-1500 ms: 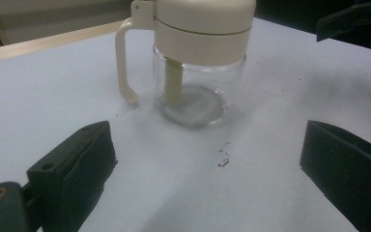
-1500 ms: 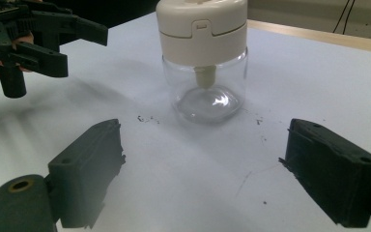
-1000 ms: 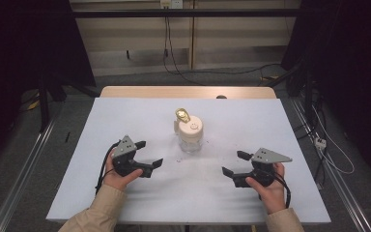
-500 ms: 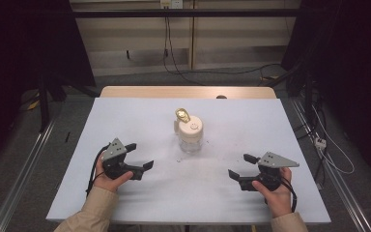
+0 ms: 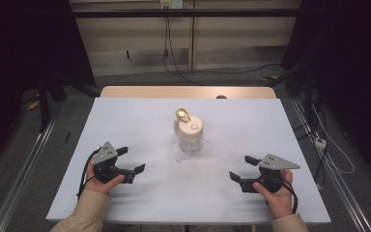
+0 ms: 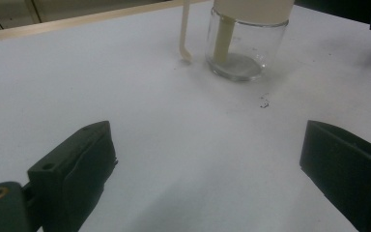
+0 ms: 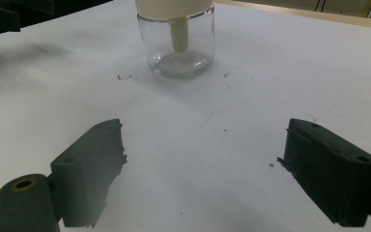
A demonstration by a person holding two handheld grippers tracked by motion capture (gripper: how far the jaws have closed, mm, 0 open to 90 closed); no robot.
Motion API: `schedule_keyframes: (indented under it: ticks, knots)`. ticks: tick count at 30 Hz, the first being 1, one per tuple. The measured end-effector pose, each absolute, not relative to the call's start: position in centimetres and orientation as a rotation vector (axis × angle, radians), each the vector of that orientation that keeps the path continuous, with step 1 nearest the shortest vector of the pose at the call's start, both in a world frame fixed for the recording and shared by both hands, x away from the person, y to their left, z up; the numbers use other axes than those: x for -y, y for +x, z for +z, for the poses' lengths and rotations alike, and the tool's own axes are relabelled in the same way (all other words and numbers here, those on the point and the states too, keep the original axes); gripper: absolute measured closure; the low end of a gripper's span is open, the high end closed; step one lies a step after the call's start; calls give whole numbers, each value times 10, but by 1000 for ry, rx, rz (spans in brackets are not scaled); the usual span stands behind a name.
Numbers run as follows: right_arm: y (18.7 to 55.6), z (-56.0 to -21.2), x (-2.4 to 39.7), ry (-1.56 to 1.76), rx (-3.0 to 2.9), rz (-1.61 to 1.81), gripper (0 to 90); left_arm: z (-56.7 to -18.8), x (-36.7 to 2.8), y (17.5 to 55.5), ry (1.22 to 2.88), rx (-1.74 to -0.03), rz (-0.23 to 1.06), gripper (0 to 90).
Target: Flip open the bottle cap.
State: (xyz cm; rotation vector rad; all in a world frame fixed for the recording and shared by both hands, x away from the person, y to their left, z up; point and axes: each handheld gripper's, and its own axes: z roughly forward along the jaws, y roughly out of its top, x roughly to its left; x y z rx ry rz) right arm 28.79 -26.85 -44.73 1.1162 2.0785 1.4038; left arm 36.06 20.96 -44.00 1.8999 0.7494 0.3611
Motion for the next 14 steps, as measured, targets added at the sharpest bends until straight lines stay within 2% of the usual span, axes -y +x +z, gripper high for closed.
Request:
schedule_keyframes:
  ticks: [14]
  knots:
    - [290,-449,267,1102,-2098,1366,131,-441,-220,357,1894,-770,368,48]
